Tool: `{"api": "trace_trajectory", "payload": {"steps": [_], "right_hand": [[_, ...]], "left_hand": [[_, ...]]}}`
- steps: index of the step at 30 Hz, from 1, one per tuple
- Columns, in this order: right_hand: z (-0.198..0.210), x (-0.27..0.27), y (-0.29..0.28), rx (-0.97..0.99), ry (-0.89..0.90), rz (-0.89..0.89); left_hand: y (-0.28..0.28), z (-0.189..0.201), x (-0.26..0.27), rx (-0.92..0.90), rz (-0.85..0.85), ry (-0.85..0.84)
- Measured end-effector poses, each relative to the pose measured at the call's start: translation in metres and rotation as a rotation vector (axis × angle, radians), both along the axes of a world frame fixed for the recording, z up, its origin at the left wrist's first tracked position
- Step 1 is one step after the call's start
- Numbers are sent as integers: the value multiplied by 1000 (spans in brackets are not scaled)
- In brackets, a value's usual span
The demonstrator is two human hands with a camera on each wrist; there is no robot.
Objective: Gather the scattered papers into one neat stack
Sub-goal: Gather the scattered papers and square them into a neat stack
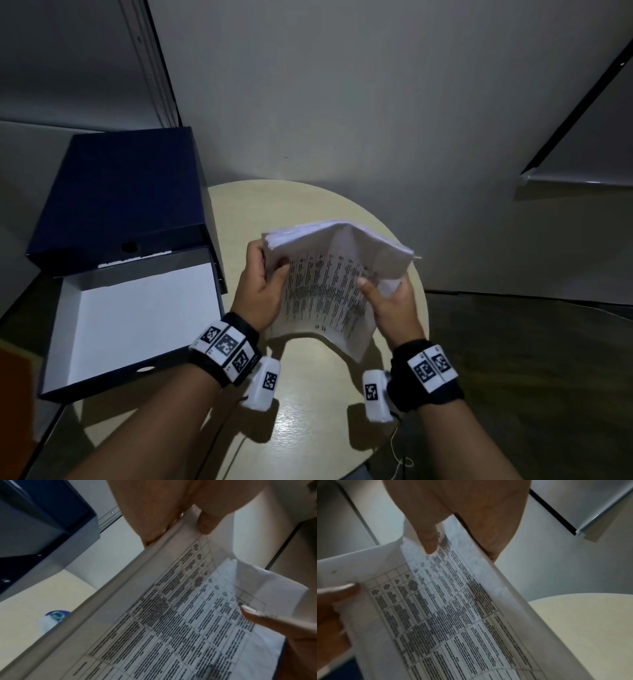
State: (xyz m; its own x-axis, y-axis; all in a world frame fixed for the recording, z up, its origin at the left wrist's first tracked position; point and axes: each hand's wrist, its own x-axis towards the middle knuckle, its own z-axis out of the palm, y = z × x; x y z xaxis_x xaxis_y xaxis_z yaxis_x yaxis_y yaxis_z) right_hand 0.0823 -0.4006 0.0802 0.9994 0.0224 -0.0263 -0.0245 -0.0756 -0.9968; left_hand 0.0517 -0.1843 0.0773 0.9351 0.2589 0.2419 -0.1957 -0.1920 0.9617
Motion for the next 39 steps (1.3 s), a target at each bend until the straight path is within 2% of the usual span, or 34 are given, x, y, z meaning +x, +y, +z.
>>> {"api": "trace_trajectory", "payload": {"steps": [2, 6, 9, 12, 19, 26, 31, 35, 37, 39], "right_hand": [[-9, -7, 3, -22, -10, 15], [-9, -9, 9, -18, -91, -4], [0, -5, 15, 16, -205, -93], [11, 5, 23, -3, -250, -211], [15, 21, 32, -74, -212, -344], [14, 26, 31, -87, -236, -361], [14, 24, 31, -38, -233, -311], [9, 17, 22, 9, -257, -139], [3, 11, 15, -13, -236, -62], [-6, 7, 11, -82, -207, -15]], "left_hand": [[0, -9, -5, -9, 1, 30], [4, -3, -5, -63, 47, 22], [7, 10, 0, -94, 96, -36], [7, 17, 11, -145, 159, -22], [7, 19, 16, -203, 212, 19], [4, 24, 16, -335, 217, 13], [5, 22, 17, -343, 189, 1], [14, 7, 8, -324, -27, -95], [16, -7, 1, -286, -98, -36], [16, -20, 0, -231, -47, 69]]}}
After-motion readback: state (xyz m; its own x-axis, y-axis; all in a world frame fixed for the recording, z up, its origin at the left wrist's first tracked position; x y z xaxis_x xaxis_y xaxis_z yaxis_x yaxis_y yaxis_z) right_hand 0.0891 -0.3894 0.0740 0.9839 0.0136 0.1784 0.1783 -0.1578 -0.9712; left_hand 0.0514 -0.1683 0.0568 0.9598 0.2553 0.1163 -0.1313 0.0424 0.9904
